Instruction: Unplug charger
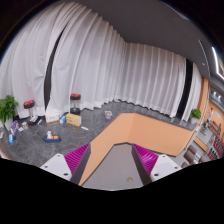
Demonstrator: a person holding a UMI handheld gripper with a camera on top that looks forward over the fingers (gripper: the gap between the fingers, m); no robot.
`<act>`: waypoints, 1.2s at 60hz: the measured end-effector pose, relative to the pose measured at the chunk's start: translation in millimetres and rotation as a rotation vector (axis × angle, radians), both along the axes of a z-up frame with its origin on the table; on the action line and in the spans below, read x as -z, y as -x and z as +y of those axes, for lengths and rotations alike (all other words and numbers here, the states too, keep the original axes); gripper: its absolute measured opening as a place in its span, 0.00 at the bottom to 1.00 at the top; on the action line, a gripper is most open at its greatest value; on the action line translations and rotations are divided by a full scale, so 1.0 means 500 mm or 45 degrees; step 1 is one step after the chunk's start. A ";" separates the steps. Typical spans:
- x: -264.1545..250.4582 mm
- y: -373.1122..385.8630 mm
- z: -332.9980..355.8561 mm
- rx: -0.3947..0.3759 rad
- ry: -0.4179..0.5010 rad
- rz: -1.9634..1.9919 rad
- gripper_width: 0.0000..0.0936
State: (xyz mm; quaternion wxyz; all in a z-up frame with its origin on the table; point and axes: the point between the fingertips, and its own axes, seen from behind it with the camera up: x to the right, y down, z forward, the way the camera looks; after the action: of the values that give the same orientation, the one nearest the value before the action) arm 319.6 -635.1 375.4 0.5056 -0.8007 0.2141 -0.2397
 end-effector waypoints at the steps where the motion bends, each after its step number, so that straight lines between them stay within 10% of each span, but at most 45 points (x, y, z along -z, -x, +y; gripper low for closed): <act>1: 0.000 -0.001 0.000 0.003 0.002 -0.002 0.91; 30: 0.274 0.124 0.165 0.119 0.111 0.058 0.91; 46: 0.522 0.322 0.363 -0.122 0.192 0.269 0.91; 72: 0.623 0.415 1.007 -0.473 0.047 0.312 0.90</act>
State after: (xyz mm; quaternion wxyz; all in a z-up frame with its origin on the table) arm 112.1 -131.9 64.1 0.4963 -0.8587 0.1185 -0.0472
